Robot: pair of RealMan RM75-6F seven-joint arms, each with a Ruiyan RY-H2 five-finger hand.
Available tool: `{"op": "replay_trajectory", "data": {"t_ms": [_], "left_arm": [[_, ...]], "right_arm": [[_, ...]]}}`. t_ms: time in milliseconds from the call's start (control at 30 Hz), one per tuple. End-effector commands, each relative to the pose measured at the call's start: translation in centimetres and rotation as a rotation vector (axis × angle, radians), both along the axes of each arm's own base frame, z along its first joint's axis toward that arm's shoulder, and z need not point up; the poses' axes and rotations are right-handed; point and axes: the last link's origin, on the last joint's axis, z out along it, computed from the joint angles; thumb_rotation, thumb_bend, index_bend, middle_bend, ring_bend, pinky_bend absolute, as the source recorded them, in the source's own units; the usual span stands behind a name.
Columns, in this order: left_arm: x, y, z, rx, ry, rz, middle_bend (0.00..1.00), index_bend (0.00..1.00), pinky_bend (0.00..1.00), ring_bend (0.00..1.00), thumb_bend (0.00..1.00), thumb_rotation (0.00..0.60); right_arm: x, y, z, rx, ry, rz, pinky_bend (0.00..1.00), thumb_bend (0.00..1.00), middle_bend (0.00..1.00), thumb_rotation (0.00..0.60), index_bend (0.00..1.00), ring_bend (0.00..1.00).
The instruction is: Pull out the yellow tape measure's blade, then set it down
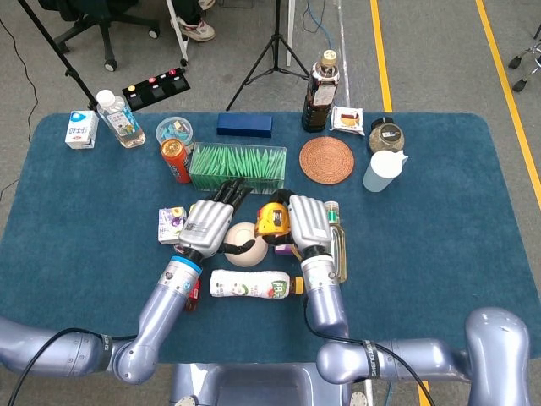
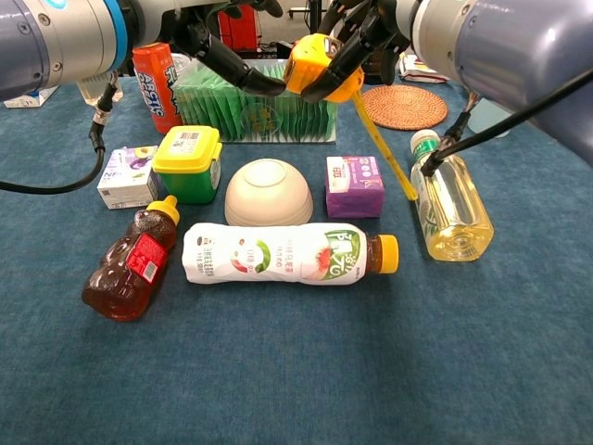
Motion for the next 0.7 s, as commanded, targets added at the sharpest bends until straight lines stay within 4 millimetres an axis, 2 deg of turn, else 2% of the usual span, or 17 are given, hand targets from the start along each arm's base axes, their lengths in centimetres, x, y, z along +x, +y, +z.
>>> {"op": "replay_trajectory", "data": {"t_ms": [33, 700], "left_arm": [[0.06, 0.02, -0.03, 0.001, -0.001, 0.0, 0.03, 0.07, 0.26, 0.0, 0.21, 0.459], [0.31, -0.11, -0.36, -0.011, -0.025, 0.008, 0.03, 0.06, 0.26, 0.0, 0.21, 0.453]], "right_arm": [[0.1, 0.05, -0.04, 0.001, -0.001, 0.0, 0.7, 0.23, 0.63, 0.6, 0.68, 0.71], [0.71, 0.45, -0.34, 0.013, -0.027, 0.002, 0.71, 0.23, 0.63, 0.6, 0.68, 0.71]]}}
